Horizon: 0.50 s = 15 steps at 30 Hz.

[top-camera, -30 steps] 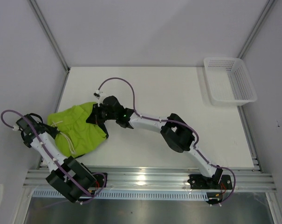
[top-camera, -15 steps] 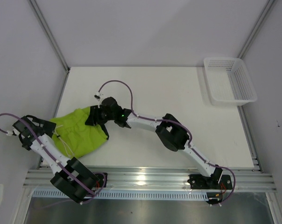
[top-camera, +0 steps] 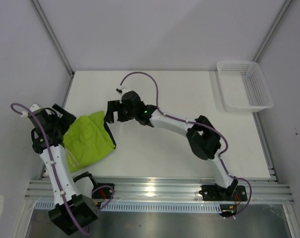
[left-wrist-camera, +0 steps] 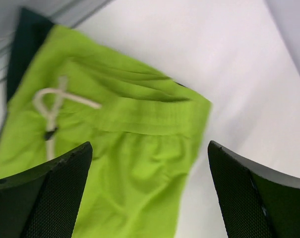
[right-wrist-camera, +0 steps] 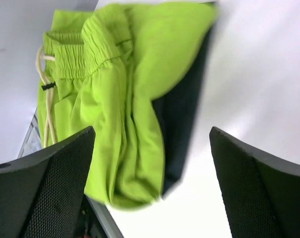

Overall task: Fold and stack the shorts
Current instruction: Neatly place the folded shorts to the corner

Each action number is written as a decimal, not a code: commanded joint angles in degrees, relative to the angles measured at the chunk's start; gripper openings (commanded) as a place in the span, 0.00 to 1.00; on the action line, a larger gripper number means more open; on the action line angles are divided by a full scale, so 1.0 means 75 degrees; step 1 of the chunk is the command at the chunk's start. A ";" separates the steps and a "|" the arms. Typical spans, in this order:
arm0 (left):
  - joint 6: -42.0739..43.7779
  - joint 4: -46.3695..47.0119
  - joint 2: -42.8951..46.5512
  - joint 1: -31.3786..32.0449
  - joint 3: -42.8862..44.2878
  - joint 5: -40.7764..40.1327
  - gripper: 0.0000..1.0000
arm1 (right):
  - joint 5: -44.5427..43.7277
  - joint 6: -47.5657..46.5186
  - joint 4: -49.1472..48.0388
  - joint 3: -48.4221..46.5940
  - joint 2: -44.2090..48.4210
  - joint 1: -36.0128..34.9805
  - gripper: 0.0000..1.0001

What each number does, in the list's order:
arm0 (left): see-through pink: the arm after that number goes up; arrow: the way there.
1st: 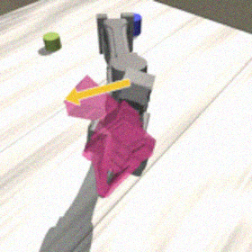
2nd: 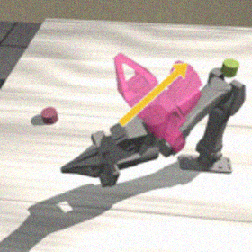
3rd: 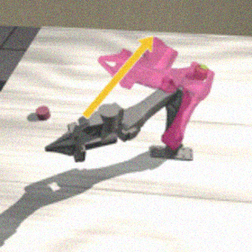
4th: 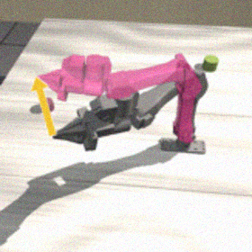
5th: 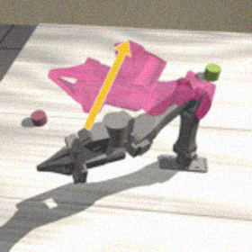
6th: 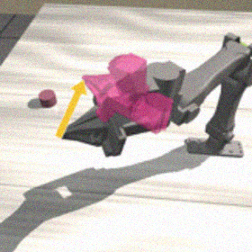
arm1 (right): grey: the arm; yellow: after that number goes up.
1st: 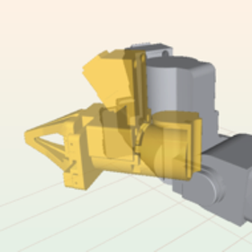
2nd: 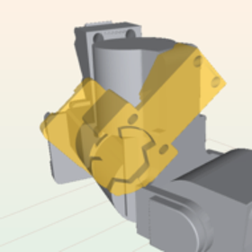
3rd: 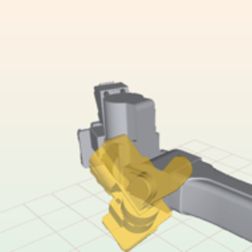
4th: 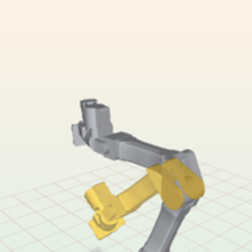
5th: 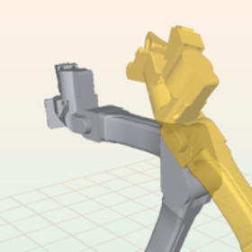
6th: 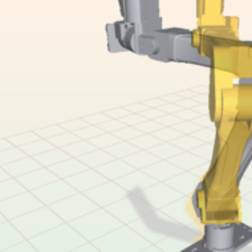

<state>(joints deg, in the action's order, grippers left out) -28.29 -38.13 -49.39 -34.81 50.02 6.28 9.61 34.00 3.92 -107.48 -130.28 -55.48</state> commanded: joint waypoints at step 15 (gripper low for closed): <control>-0.0622 0.1943 0.1440 0.5810 -0.1184 -0.0825 0.99 | -0.2437 -0.1719 0.0786 0.7625 1.0078 0.2698 1.00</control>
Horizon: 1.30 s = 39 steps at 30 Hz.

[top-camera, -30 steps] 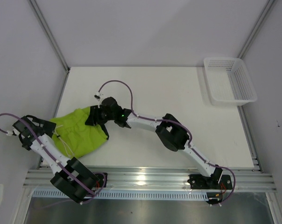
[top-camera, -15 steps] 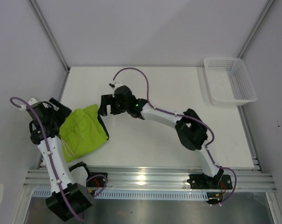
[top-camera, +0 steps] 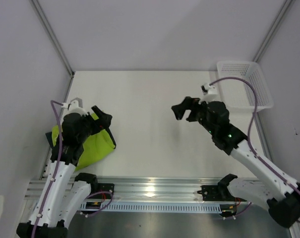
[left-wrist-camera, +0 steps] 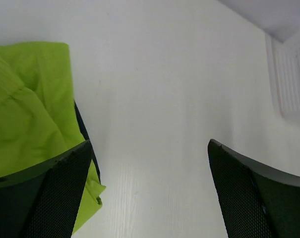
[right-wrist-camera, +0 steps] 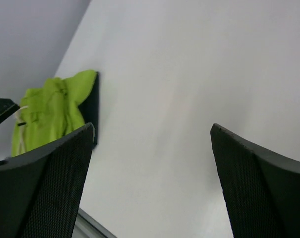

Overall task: Fold and stack the shorts
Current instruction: Neatly place the folded shorts to the corner

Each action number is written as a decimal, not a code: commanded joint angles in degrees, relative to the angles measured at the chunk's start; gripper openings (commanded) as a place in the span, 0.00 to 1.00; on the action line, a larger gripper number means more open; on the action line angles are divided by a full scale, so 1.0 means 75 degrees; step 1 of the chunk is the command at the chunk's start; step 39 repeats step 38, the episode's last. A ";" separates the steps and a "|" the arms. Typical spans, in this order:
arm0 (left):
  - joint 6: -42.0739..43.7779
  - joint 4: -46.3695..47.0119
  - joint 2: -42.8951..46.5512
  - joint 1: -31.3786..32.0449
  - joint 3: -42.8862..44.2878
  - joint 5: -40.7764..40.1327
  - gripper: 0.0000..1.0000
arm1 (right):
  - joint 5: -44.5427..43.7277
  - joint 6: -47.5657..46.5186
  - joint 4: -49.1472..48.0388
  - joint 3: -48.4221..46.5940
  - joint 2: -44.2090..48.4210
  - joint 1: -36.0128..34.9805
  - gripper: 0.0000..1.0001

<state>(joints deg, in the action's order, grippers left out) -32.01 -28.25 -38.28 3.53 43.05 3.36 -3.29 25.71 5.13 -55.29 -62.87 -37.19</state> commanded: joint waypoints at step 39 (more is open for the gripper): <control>0.0026 0.1681 0.3276 0.3502 -0.3993 -0.2158 0.99 | -0.3966 0.0603 0.1122 0.5344 0.6028 0.0834 0.99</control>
